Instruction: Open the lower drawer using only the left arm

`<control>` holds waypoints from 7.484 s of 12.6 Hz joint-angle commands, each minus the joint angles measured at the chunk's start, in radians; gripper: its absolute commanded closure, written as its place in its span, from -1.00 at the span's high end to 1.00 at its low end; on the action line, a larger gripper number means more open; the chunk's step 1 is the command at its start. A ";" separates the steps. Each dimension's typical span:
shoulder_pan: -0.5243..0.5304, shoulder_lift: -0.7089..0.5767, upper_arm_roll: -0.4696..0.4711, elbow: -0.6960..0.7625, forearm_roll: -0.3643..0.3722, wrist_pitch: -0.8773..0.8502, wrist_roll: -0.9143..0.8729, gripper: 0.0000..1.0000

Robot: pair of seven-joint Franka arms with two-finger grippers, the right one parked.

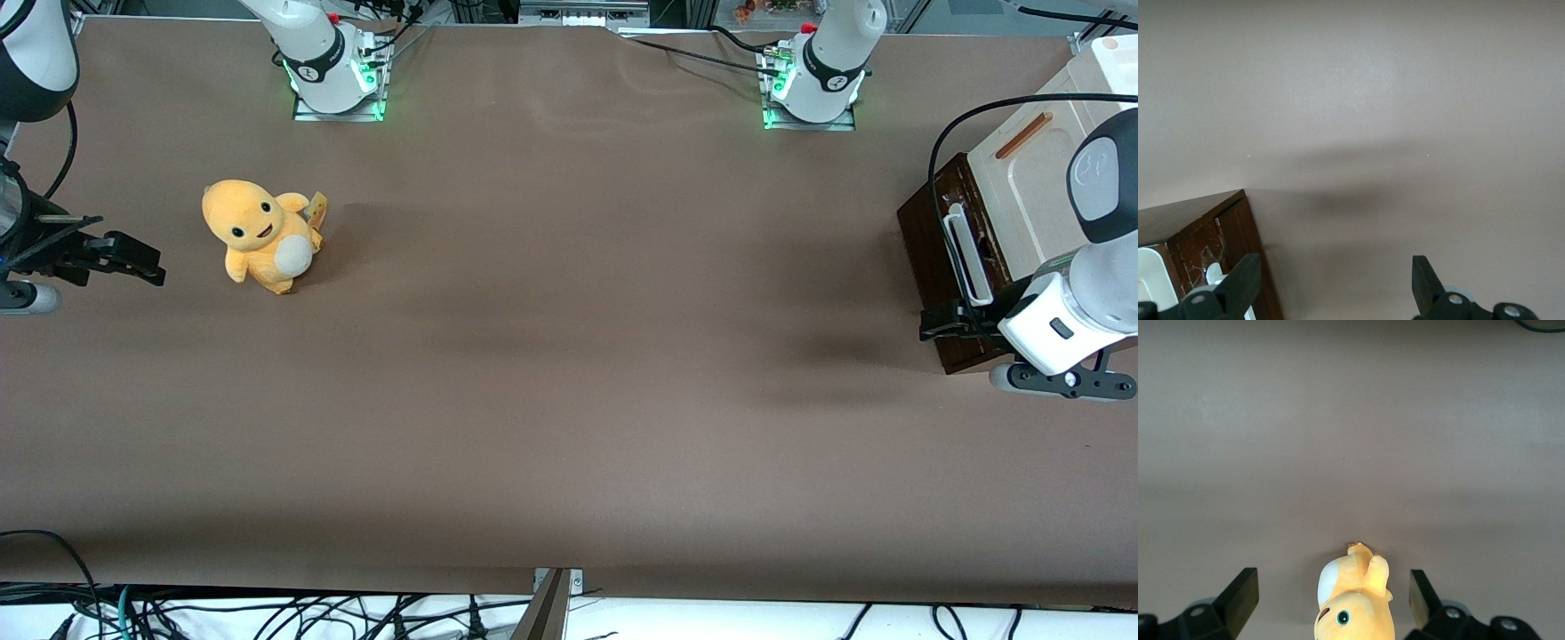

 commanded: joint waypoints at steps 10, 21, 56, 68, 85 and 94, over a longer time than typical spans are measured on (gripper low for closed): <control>-0.010 -0.003 -0.001 -0.009 0.016 0.012 0.011 1.00; 0.001 -0.005 0.000 0.011 0.006 0.012 0.013 1.00; -0.174 0.026 -0.172 -0.343 0.751 -0.275 -0.759 1.00; -0.174 0.150 -0.207 -0.451 0.941 -0.313 -0.966 1.00; -0.148 0.257 -0.196 -0.544 1.085 -0.371 -1.101 1.00; -0.111 0.288 -0.192 -0.560 1.136 -0.376 -1.142 1.00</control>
